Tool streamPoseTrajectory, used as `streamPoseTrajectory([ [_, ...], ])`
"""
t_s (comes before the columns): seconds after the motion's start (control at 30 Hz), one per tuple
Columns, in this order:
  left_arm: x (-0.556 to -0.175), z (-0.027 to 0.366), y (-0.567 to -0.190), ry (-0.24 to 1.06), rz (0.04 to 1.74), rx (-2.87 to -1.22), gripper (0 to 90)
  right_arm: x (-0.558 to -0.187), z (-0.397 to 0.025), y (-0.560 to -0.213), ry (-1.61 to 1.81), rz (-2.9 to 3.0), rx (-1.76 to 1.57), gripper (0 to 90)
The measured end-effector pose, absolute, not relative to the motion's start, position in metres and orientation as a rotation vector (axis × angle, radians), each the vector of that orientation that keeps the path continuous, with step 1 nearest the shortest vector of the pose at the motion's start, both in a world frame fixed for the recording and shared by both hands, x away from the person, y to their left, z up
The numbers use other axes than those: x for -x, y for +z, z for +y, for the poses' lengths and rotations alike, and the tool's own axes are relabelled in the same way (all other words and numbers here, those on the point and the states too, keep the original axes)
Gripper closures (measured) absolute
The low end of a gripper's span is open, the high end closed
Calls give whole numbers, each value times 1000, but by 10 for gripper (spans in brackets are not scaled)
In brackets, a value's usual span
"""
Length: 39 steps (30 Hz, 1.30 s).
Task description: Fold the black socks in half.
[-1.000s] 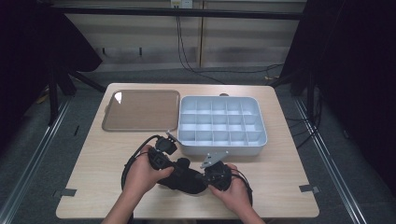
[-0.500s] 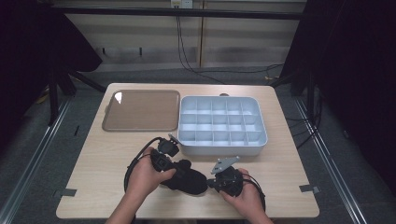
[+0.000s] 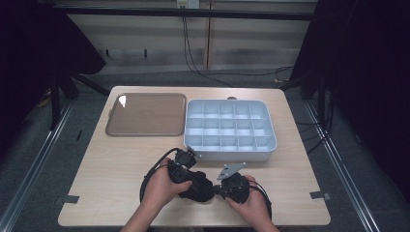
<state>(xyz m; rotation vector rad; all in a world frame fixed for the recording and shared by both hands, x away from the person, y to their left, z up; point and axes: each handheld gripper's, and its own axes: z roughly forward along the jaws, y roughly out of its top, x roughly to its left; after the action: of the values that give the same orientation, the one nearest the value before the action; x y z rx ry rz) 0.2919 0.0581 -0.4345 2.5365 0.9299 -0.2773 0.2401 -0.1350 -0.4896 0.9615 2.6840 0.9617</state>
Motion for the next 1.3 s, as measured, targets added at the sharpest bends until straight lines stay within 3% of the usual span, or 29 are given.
streamPoseTrajectory([
  [1.3,-296,81,-417,-245,957,-2445,467,-240,-136,-491,985,2674,-977,894],
])
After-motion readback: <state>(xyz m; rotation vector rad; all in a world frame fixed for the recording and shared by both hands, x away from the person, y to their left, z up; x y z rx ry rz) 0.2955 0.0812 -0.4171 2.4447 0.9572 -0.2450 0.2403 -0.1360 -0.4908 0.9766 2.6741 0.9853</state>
